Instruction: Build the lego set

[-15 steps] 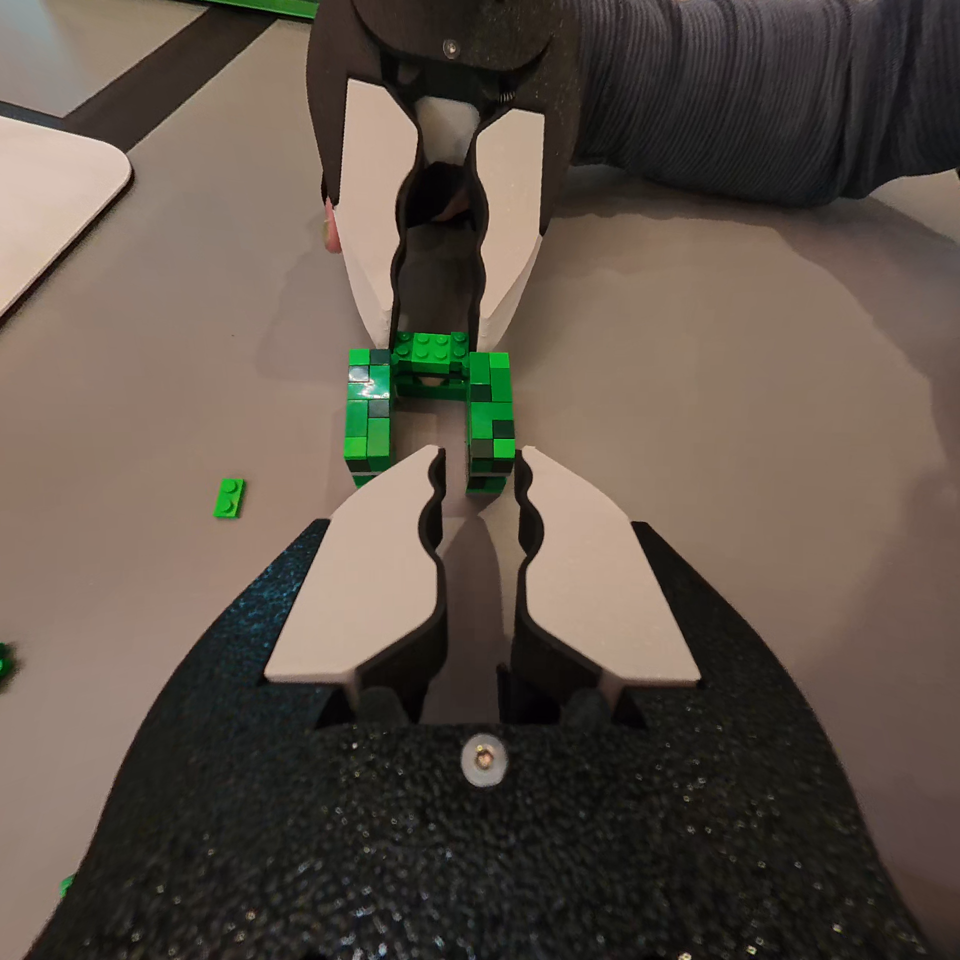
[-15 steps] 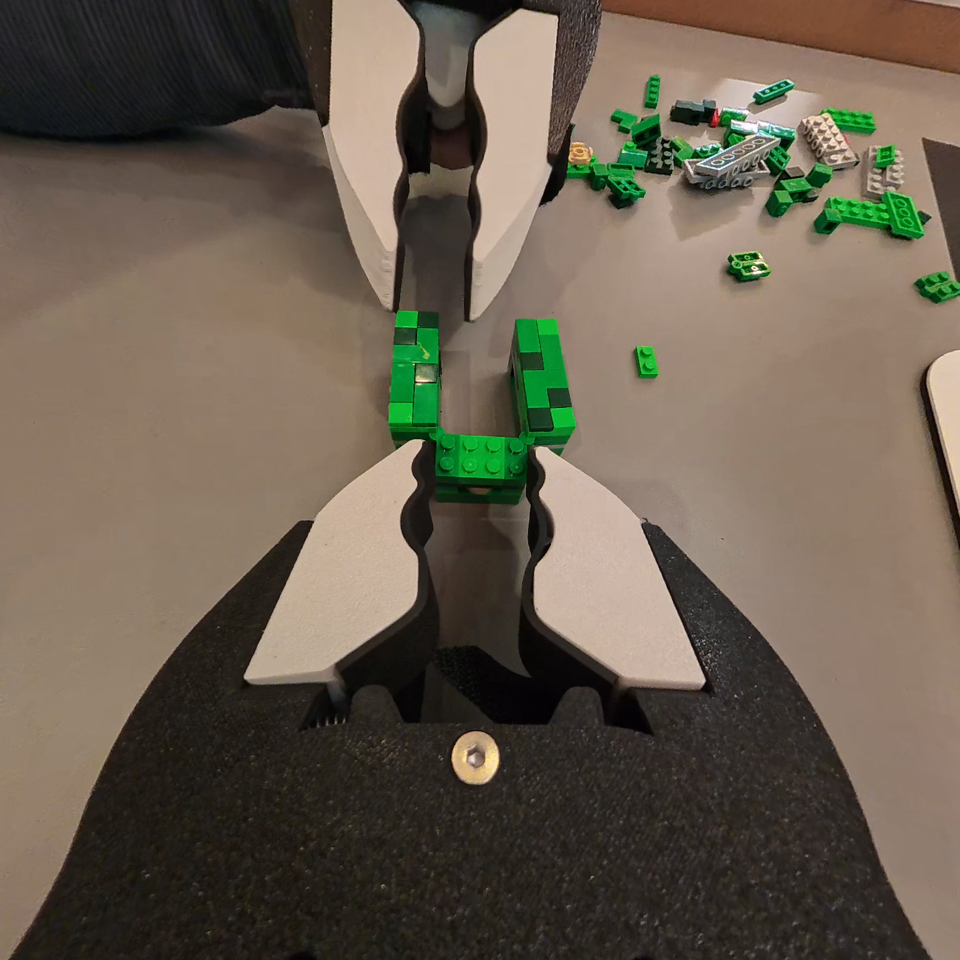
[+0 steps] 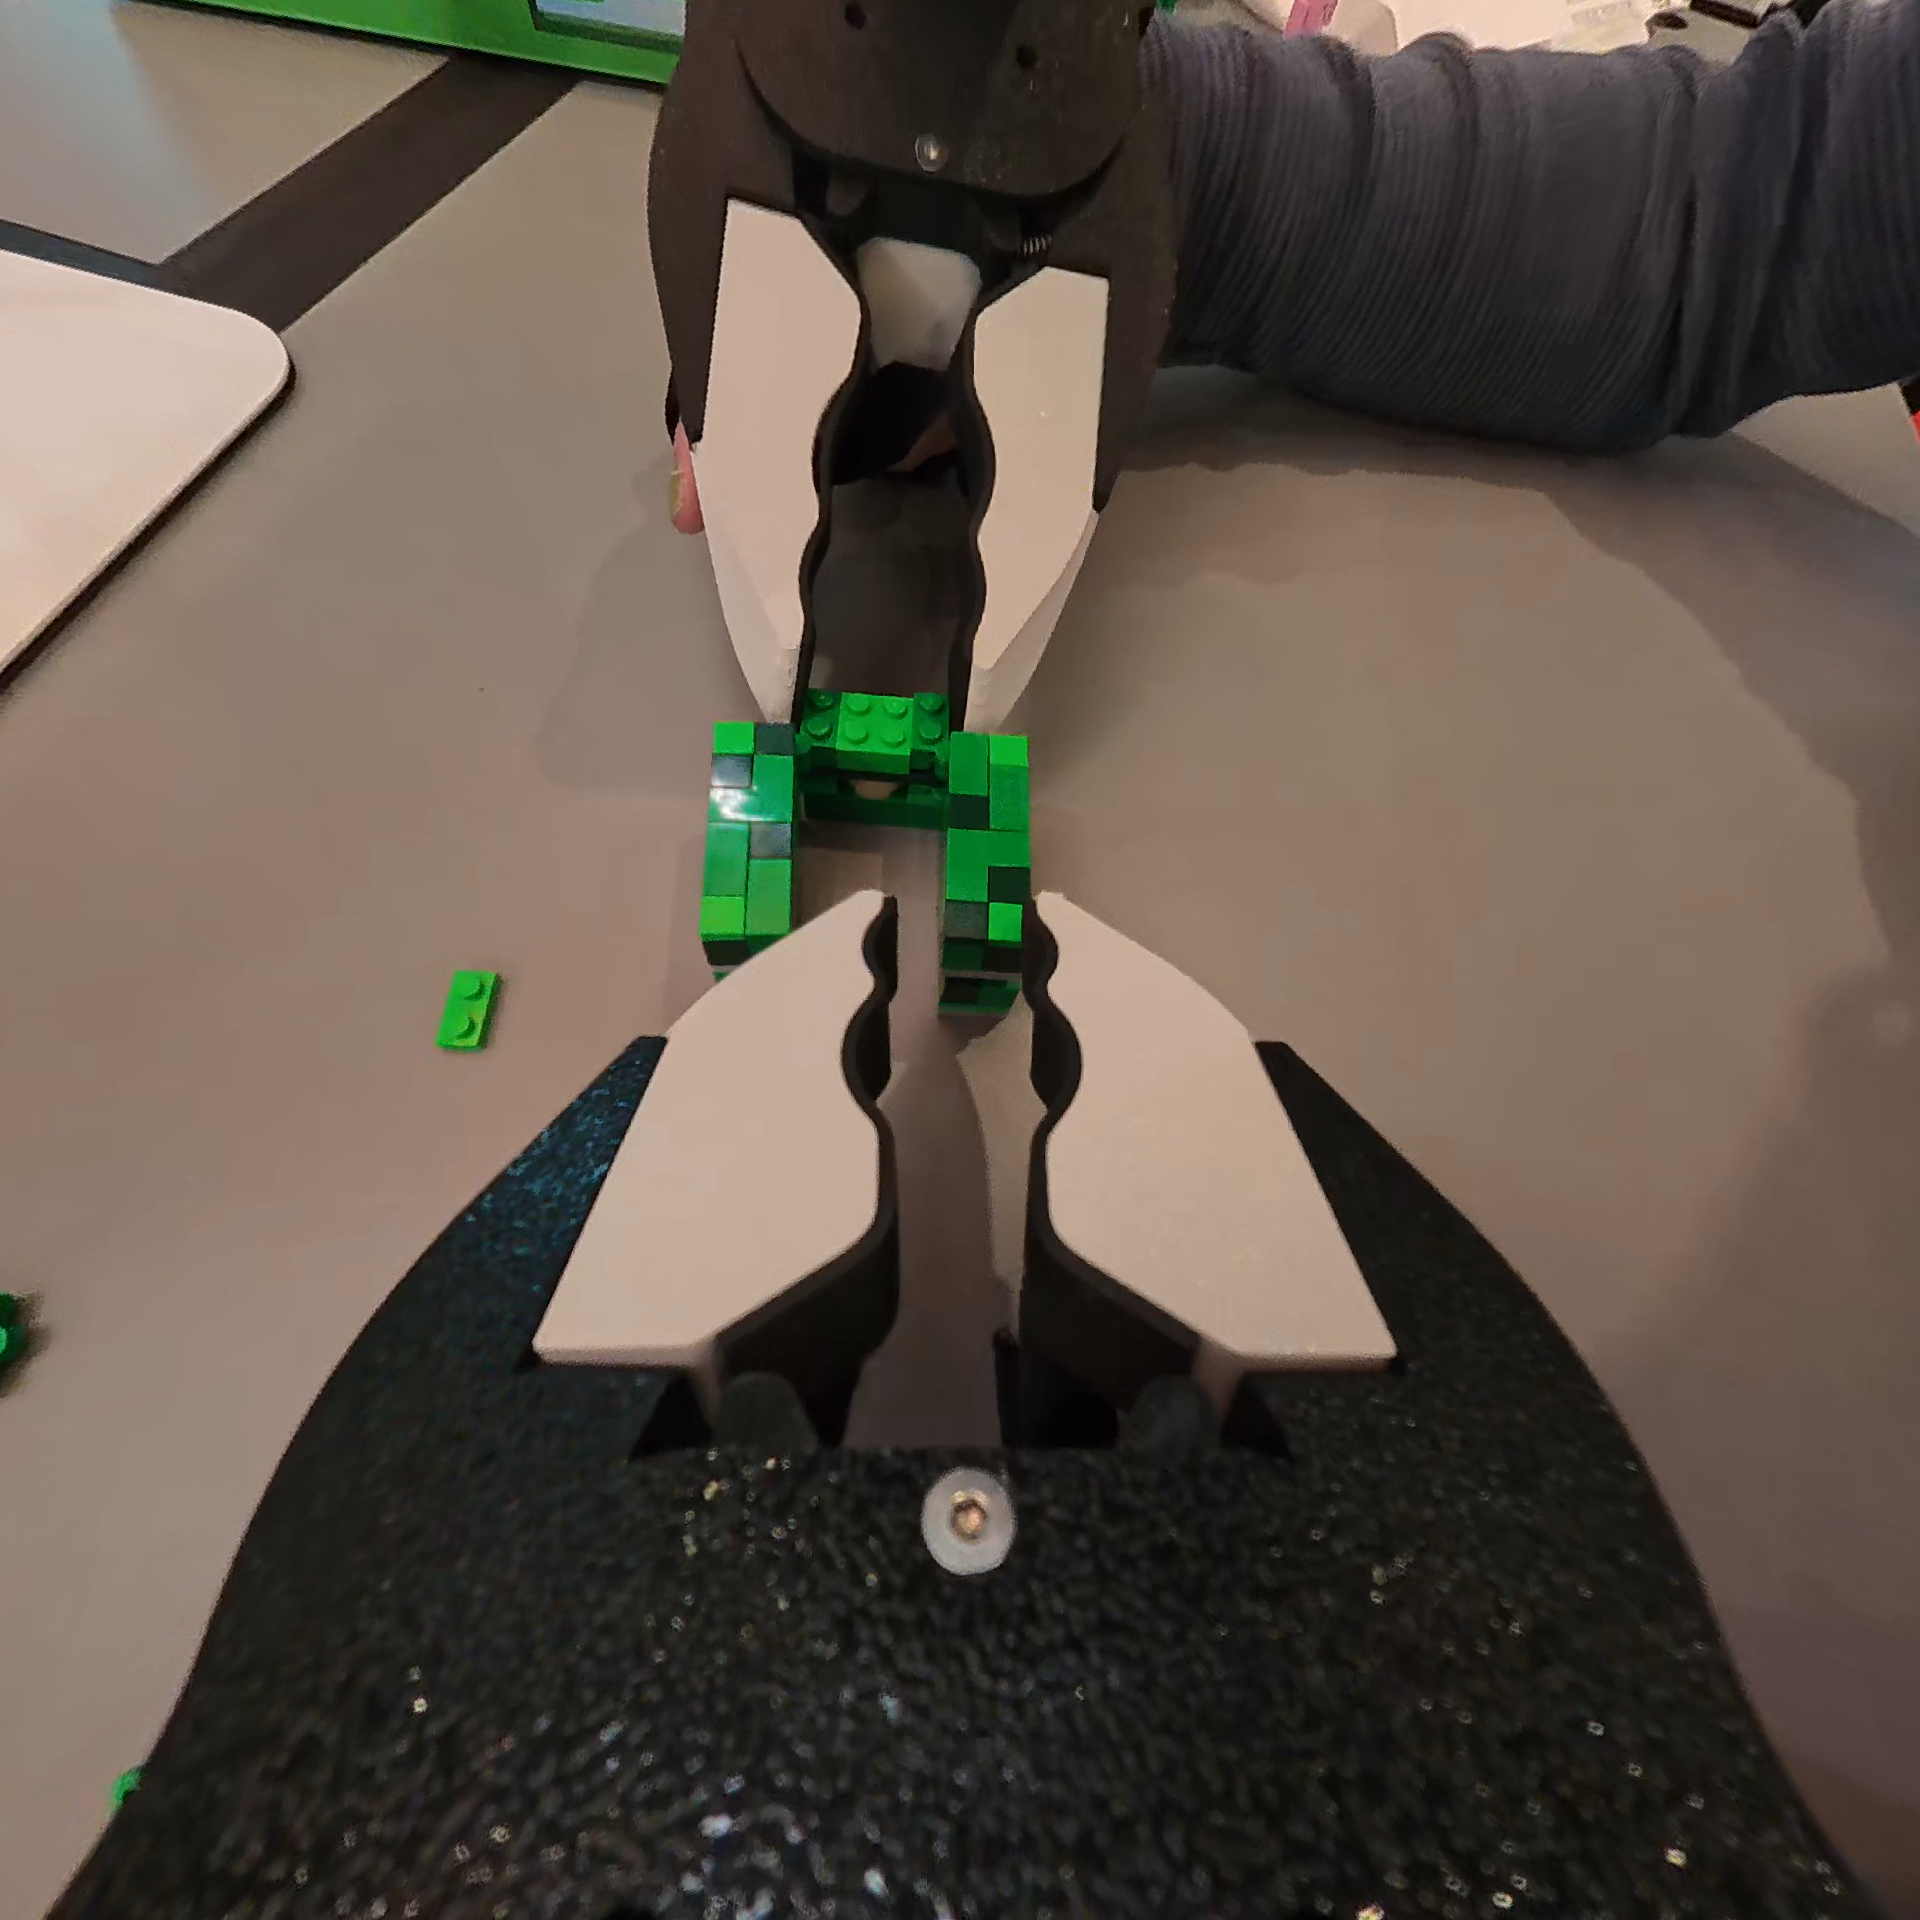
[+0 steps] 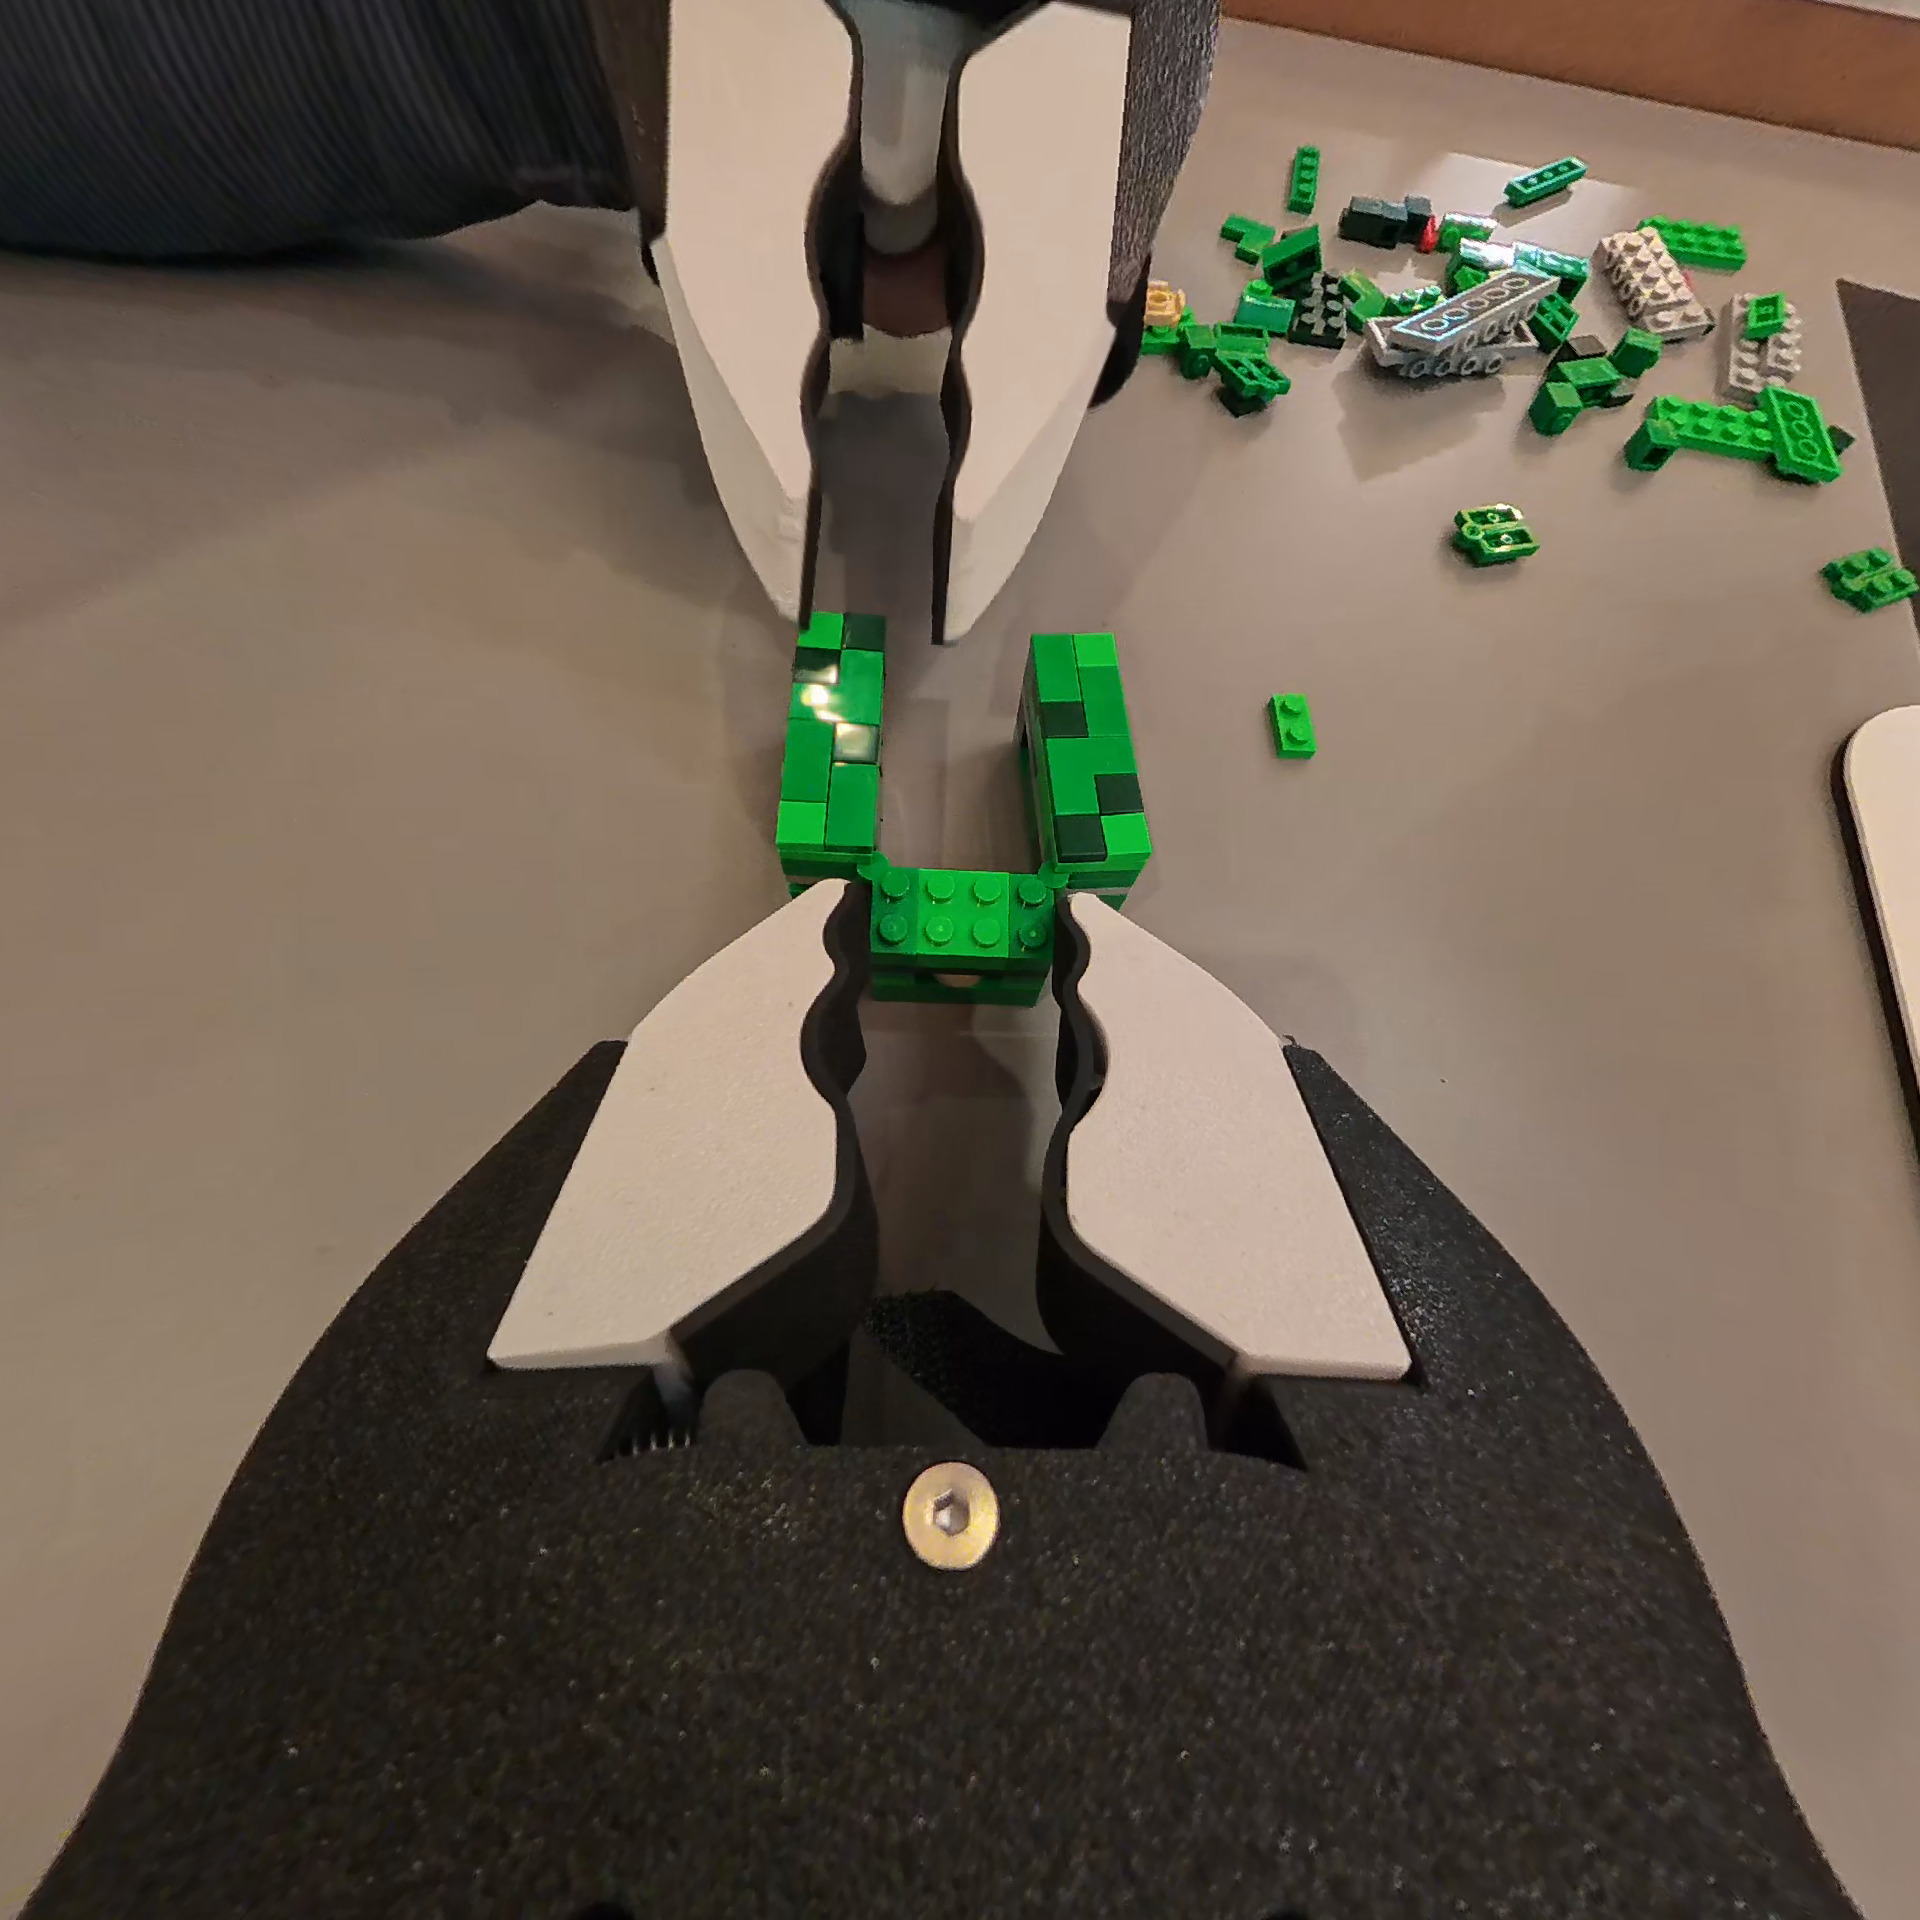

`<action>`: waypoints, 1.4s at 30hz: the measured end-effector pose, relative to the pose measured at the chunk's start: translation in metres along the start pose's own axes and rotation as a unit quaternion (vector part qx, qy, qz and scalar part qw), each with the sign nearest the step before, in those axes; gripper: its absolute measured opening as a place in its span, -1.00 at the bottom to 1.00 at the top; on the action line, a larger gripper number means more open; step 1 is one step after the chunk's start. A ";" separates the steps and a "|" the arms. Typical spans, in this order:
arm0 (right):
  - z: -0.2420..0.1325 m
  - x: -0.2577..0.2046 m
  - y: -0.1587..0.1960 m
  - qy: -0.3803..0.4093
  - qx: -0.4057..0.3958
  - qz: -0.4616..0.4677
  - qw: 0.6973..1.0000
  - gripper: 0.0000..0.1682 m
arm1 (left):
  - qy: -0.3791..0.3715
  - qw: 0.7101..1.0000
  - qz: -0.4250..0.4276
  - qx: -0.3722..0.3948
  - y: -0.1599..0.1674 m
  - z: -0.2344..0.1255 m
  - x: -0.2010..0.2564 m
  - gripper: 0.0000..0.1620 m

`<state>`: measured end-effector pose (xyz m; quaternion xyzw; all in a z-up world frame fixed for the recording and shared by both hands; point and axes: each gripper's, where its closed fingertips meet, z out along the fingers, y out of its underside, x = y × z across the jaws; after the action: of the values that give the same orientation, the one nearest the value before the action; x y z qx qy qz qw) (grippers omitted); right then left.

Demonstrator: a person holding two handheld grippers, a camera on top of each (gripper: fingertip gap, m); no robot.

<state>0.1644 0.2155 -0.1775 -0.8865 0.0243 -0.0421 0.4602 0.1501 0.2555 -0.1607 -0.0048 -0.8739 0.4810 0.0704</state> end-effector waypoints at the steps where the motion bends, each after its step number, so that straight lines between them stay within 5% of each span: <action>1: 0.000 0.000 0.000 0.001 0.000 -0.002 1.000 -0.61 | 0.001 1.000 0.000 -0.007 0.002 0.001 0.000 -0.73; 18: 0.000 -0.002 -0.001 0.007 -0.024 -0.018 1.000 -0.61 | 0.004 0.999 0.032 -0.006 -0.008 0.005 0.009 -0.69; 29: 0.000 -0.003 -0.001 0.005 -0.027 -0.017 0.999 -0.61 | -0.015 0.992 0.063 -0.110 0.014 0.025 0.009 -0.73; 42: 0.002 -0.004 0.000 0.003 -0.026 -0.022 0.999 -0.60 | -0.009 0.992 0.050 -0.114 0.018 0.023 0.009 -0.77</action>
<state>0.1603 0.2178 -0.1785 -0.8981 0.0068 -0.0541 0.4364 0.1373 0.2461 -0.1871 -0.0519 -0.9223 0.3811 0.0373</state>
